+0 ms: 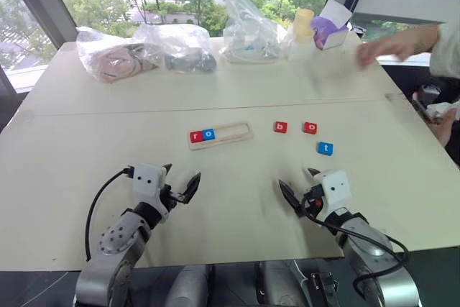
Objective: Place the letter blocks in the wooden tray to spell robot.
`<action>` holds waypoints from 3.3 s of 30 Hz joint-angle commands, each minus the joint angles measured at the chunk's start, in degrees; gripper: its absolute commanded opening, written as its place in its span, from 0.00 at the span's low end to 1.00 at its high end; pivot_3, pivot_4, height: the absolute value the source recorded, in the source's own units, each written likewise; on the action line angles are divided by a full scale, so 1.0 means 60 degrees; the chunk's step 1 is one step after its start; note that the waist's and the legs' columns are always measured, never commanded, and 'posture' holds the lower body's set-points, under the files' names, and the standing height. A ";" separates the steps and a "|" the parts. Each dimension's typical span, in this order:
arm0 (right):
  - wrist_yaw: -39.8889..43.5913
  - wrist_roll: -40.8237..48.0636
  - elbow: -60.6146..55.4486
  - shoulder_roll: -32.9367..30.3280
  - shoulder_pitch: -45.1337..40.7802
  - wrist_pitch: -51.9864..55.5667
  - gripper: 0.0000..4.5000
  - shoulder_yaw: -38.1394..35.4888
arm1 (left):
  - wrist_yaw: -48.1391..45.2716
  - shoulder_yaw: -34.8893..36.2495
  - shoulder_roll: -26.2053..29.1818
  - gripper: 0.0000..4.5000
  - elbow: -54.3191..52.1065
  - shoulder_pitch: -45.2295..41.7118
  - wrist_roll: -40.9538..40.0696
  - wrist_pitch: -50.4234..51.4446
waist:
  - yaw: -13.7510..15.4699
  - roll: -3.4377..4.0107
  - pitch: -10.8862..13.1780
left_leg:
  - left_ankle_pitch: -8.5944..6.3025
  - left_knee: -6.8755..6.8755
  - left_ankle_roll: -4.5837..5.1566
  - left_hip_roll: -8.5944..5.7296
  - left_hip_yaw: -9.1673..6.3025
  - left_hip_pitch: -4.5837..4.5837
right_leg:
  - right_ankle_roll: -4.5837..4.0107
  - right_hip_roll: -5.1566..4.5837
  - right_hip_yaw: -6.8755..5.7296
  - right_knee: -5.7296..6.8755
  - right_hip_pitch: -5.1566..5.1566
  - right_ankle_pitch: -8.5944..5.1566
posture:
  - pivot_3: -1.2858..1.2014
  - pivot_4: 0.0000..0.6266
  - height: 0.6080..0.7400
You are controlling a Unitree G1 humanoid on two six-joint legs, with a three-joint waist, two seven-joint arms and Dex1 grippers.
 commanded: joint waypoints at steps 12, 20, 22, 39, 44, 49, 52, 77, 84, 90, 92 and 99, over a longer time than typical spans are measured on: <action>-0.0186 -0.0298 -0.0750 -0.0040 0.0369 -0.0623 0.99 -0.0085 | -0.0188 -0.0032 0.0527 1.00 -0.0994 -0.1311 -0.1128 0.1395 | 0.0002 0.0001 0.0000 | 0.0000 0.0001 0.0000 -0.0001 0.0000 0.0002 | -0.0003 0.0009 0.0000 0.0004 0.0000 0.0005 | 0.52 0.24 1.00; 0.0074 -0.0157 -0.0868 -0.0178 0.0059 -0.0633 0.99 -0.0096 | -0.0555 0.0052 0.0916 1.00 -0.0562 -0.2550 -0.1571 0.2005 | -0.0010 0.0001 0.0000 | 0.0001 0.0008 0.0001 -0.0005 0.0002 0.0002 | -0.0002 0.0019 -0.0002 0.0008 0.0004 0.0006 | 0.52 0.24 1.00; 0.0331 -0.0018 -0.0908 -0.0367 -0.0107 -0.0564 0.99 -0.0082 | -0.0652 0.0114 0.1006 1.00 -0.0448 -0.2666 -0.1664 0.2059 | -0.0026 0.0001 0.0000 | 0.0002 0.0006 0.0002 -0.0005 0.0005 0.0005 | 0.0000 0.0020 -0.0001 0.0010 0.0003 0.0008 | 0.52 0.24 1.00; 0.3023 0.2182 -0.1364 -0.2888 -0.2430 0.1562 0.99 -0.0399 | -0.6646 -0.0407 0.3871 1.00 0.6572 -0.6702 -0.0756 -0.1179 | 0.0006 -0.0005 0.0004 | 0.0004 0.0013 0.0006 -0.0008 0.0006 0.0000 | 0.0012 0.0024 -0.0017 0.0014 0.0003 0.0018 | 0.52 0.24 1.00; 0.3402 0.2326 -0.1238 -0.3448 -0.3019 0.1665 0.99 -0.0491 | -0.9226 -0.1541 0.3777 1.00 1.1990 -0.9508 0.0949 -0.4267 | 0.0104 -0.0018 0.0011 | 0.0002 0.0019 0.0010 -0.0011 0.0007 -0.0003 | 0.0030 0.0018 -0.0029 0.0009 0.0005 0.0030 | 0.52 0.24 1.00; 0.3363 0.2348 -0.1417 -0.3531 -0.2962 0.1753 0.99 -0.0505 | -0.9945 -0.1812 0.3176 1.00 1.5400 -1.1248 0.1988 -0.6106 | 0.0146 -0.0028 0.0017 | -0.0007 0.0017 0.0025 -0.0012 0.0011 -0.0017 | 0.0038 0.0014 -0.0029 0.0010 -0.0006 0.0033 | 0.52 0.24 1.00; 0.3237 0.2332 -0.1587 -0.3516 -0.2839 0.1841 0.99 -0.0552 | -1.0143 -0.1837 0.2895 1.00 1.6445 -1.1791 0.2400 -0.6580 | 0.0146 -0.0041 0.0024 | -0.0008 0.0025 0.0029 -0.0014 0.0012 -0.0040 | 0.0041 0.0014 -0.0030 0.0018 -0.0026 0.0033 | 0.52 0.24 1.00; 0.2647 0.2466 -0.2453 -0.3510 -0.2471 0.2482 0.99 -0.0547 | -0.8651 -0.1264 0.2204 1.00 1.7633 -1.2424 0.3630 -0.7716 | 0.0127 -0.0061 0.0035 | -0.0008 0.0185 0.0034 -0.0022 0.0009 -0.0154 | 0.0060 0.0022 -0.0026 0.0157 -0.0128 0.0046 | 0.52 0.24 1.00; 0.2570 0.2481 -0.2526 -0.3573 -0.2494 0.2568 0.99 -0.0529 | -0.8558 -0.1237 0.1975 1.00 1.7752 -1.2484 0.3792 -0.7507 | 0.0122 -0.0061 0.0035 | -0.0008 0.0188 0.0034 -0.0024 0.0009 -0.0153 | 0.0061 0.0022 -0.0026 0.0163 -0.0129 0.0047 | 0.52 0.24 1.00; 0.2506 0.2512 -0.2759 -0.3638 -0.2368 0.2763 0.99 -0.0650 | -0.8402 -0.1254 0.1815 1.00 1.7835 -1.2560 0.3944 -0.7334 | 0.0123 -0.0061 0.0035 | -0.0008 0.0190 0.0034 -0.0025 0.0009 -0.0153 | 0.0061 0.0022 -0.0026 0.0166 -0.0129 0.0047 | 0.52 0.24 1.00; 0.2455 0.2526 -0.2853 -0.3635 -0.2312 0.2837 0.99 -0.0690 | -0.8248 -0.1273 0.1773 1.00 1.7882 -1.2576 0.4042 -0.7278 | 0.0119 -0.0062 0.0035 | -0.0008 0.0192 0.0034 -0.0025 0.0009 -0.0153 | 0.0061 0.0022 -0.0026 0.0168 -0.0129 0.0047 | 0.52 0.24 1.00; 0.2342 0.2563 -0.3093 -0.3625 -0.2171 0.3036 0.99 -0.0780 | -0.7811 -0.1298 0.1652 1.00 1.7976 -1.2583 0.4310 -0.7199 | 0.0120 -0.0062 0.0035 | -0.0008 0.0197 0.0034 -0.0026 0.0009 -0.0151 | 0.0061 0.0022 -0.0025 0.0178 -0.0129 0.0047 | 0.52 0.24 1.00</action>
